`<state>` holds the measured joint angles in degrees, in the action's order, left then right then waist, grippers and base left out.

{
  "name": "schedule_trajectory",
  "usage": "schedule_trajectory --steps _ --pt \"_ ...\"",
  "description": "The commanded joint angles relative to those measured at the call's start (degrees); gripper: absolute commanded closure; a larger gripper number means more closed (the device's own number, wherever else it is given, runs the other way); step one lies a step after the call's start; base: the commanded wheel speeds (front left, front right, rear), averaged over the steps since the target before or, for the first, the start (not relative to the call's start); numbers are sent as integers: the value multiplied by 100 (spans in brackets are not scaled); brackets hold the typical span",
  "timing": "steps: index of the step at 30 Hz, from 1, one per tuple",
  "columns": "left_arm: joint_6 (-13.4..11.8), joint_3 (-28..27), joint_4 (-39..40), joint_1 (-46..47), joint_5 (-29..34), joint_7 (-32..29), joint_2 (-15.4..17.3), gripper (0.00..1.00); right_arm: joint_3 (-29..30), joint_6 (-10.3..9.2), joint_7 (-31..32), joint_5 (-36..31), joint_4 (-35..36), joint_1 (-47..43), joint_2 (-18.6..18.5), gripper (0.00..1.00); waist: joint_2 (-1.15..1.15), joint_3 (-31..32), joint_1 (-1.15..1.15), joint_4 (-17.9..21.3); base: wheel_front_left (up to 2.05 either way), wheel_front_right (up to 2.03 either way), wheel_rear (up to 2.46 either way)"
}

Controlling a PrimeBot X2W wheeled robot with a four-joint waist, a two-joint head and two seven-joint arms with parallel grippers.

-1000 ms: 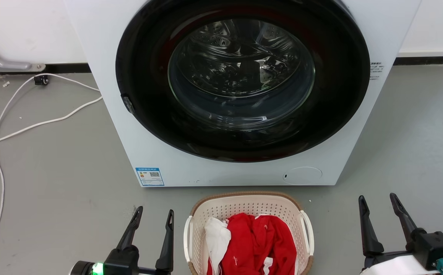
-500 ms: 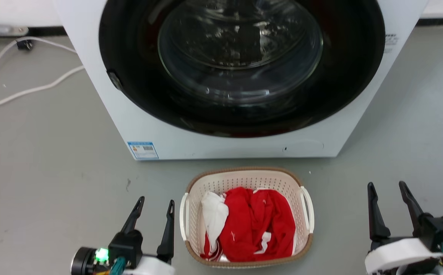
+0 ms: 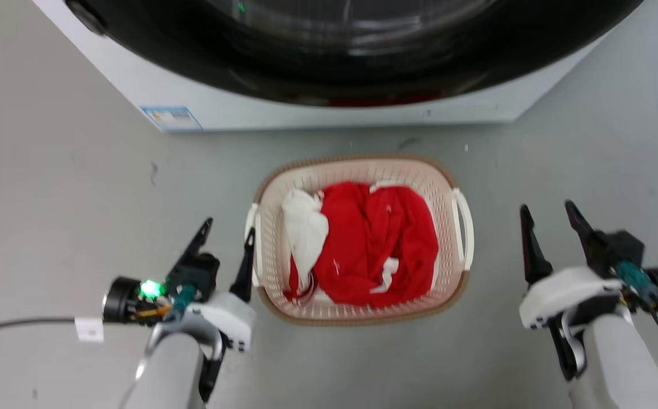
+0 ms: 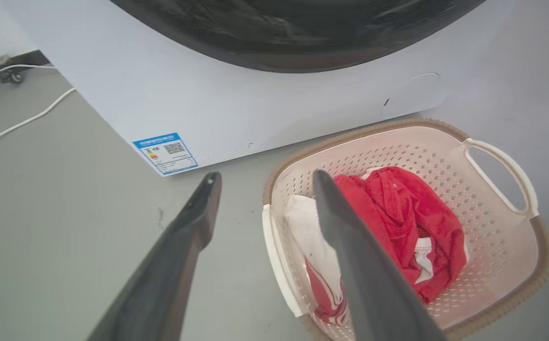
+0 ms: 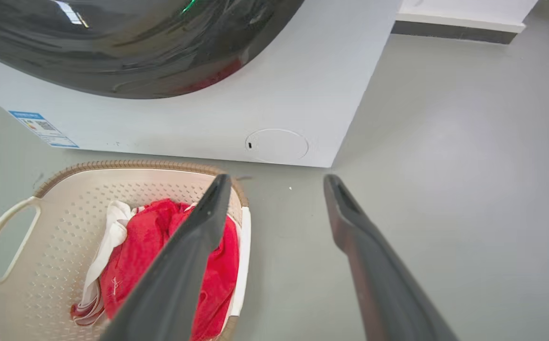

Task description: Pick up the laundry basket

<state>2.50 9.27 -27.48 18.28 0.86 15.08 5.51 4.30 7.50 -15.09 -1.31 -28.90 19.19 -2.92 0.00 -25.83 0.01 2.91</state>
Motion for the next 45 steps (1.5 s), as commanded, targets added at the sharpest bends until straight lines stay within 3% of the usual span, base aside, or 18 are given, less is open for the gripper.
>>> schedule_trajectory --steps 1,11,28,45 --pt "0 -27 -230 295 -3 14 66 0 -40 -2 -11 -62 -195 302 3 0 0 -623 -1 95 0 0 0" --pt "76 -106 -1533 1452 -131 14 238 0 -404 -2 -11 364 -1502 1440 6 0 0 -1427 -1 156 0 0 0" --pt "170 132 -3416 2888 -109 1 228 0 -763 -2 449 541 -3321 2950 4 0 0 -2161 -1 -64 0 0 0" --pt "114 433 -3763 3257 -69 1 197 0 -1237 -2 455 872 -4078 3432 3 0 0 -2269 -1 -106 0 0 0"
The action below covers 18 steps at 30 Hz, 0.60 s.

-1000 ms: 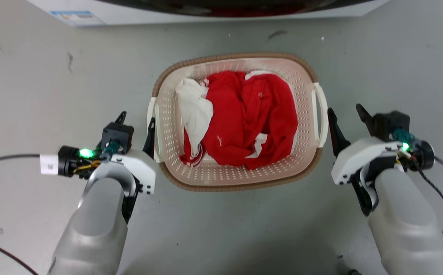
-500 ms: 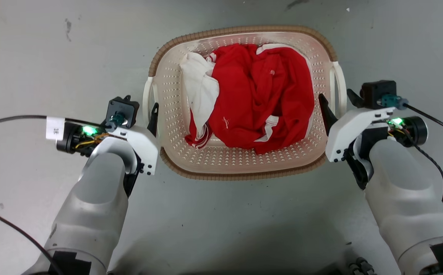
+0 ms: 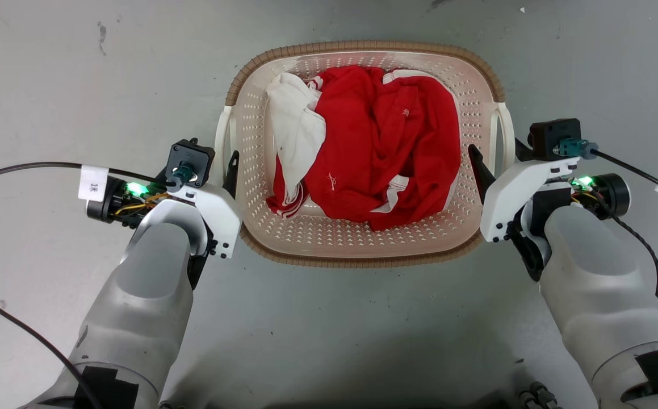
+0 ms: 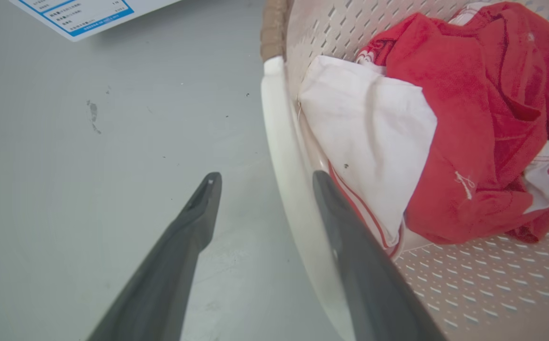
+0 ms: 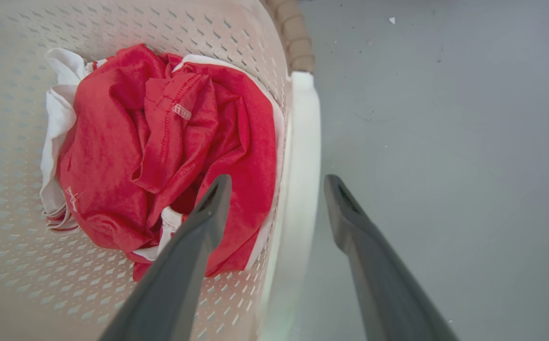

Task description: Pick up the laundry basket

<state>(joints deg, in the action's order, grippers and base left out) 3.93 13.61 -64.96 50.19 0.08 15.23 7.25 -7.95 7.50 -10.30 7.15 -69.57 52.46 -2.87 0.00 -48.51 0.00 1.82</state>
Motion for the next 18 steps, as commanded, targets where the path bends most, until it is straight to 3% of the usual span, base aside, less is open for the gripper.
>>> schedule_trajectory --steps 1,6,18 --pt "-71 3 -66 72 4 -14 31 0 -35 -2 -34 49 -30 105 -1 0 0 -2 0 6 0 0 0" --pt "-238 -24 -441 170 -72 -52 42 0 -158 -2 -71 169 -98 102 -1 0 0 -8 0 16 0 0 0" --pt "88 58 -722 389 -267 -48 -65 0 -502 -2 -128 478 -165 85 1 0 0 -51 0 40 0 0 0"
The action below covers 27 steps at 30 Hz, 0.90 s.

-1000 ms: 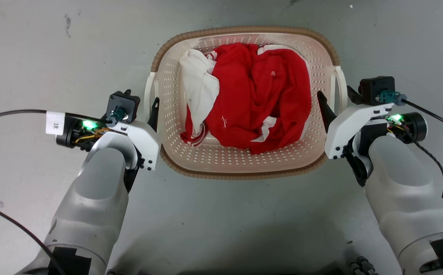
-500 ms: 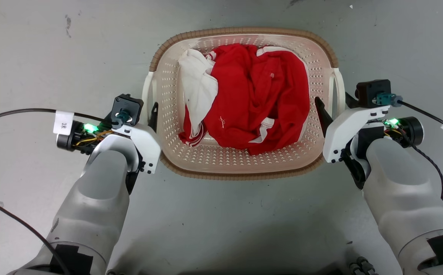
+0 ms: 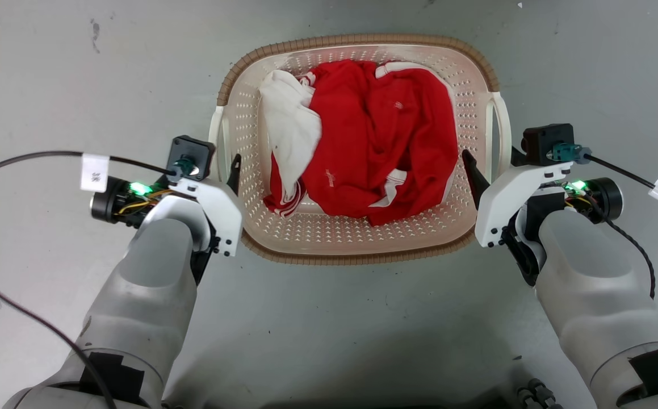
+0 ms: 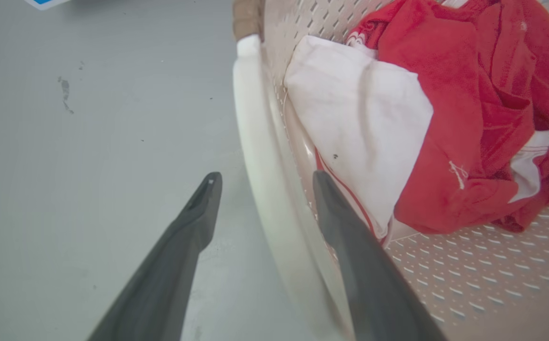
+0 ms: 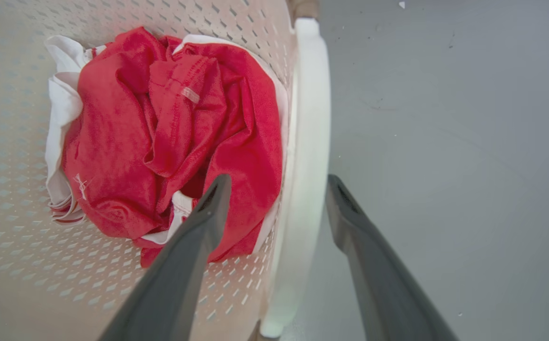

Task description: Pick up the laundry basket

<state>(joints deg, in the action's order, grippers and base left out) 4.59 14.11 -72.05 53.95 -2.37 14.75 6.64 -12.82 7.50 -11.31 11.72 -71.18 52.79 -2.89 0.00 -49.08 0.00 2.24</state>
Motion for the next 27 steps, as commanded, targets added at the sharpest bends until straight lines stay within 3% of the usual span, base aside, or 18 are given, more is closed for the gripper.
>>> schedule_trajectory --steps 1,7,8,9,10,11,12,27 --pt "23 13 -22 28 -34 3 20 0 -37 -2 -40 53 -6 60 3 0 0 12 0 -1 0 0 0" --pt "81 101 -57 70 -62 24 -28 0 -114 -2 -64 172 -55 138 1 0 0 44 0 16 0 0 0" --pt "92 112 -68 74 -76 13 -32 15 -110 -2 -50 189 -64 149 3 0 0 42 0 18 0 0 0" --pt "119 128 -78 82 -89 -19 -38 63 -109 -2 -30 199 -75 156 3 0 0 36 0 17 0 0 0" --pt "140 145 -85 91 -95 -39 -49 100 -108 -2 16 242 -91 163 3 0 0 29 0 13 0 0 0" --pt "164 162 -91 105 -106 -52 -58 100 -120 -2 37 256 -103 176 3 74 0 19 0 9 0 0 0" --pt "174 176 -96 123 -126 -64 -61 100 -138 -2 48 263 -109 194 3 100 0 8 0 5 0 0 0" --pt "243 322 -147 -121 -287 -17 -71 100 -44 -1 50 141 -233 41 -5 100 0 317 0 0 0 0 0"
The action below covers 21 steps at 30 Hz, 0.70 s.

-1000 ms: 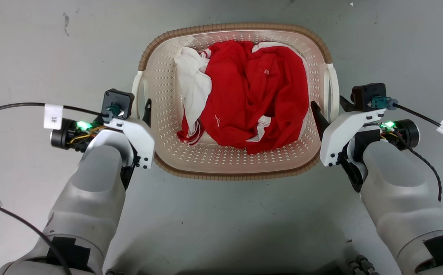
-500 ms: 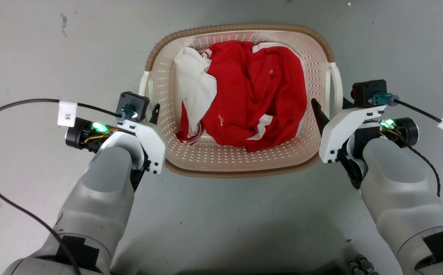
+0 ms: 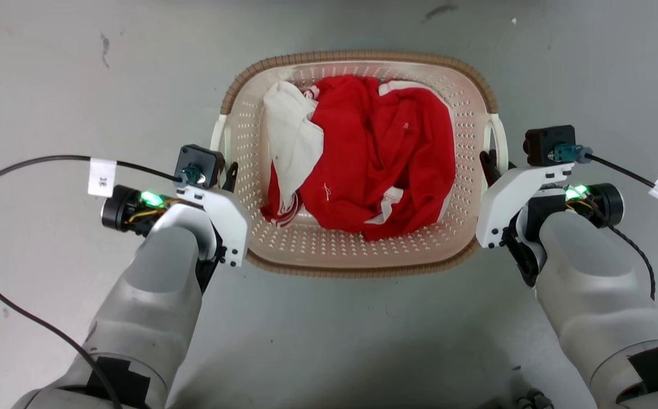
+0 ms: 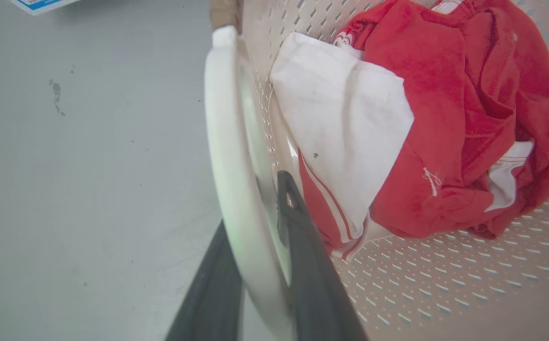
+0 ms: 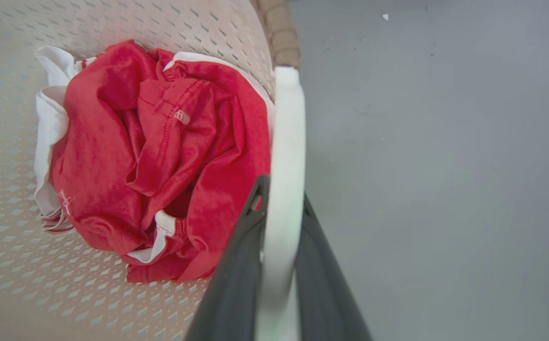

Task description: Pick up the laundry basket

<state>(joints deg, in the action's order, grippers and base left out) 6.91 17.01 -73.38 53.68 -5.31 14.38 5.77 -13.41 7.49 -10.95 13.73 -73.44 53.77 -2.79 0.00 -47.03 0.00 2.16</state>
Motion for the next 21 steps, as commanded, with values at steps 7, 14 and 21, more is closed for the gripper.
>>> schedule_trajectory --steps 7,14,21 --pt "42 160 -33 -327 -108 -183 -32 100 235 0 341 -371 -31 -222 -18 100 0 688 0 21 0 0 0" --pt "58 552 -36 -676 -374 -638 -159 100 278 0 1049 -670 -37 -501 -19 100 0 1400 0 44 0 0 0" --pt "61 1078 146 -966 -946 -1128 -231 100 187 0 1537 -640 -34 -720 -12 100 0 2018 0 54 0 0 0"
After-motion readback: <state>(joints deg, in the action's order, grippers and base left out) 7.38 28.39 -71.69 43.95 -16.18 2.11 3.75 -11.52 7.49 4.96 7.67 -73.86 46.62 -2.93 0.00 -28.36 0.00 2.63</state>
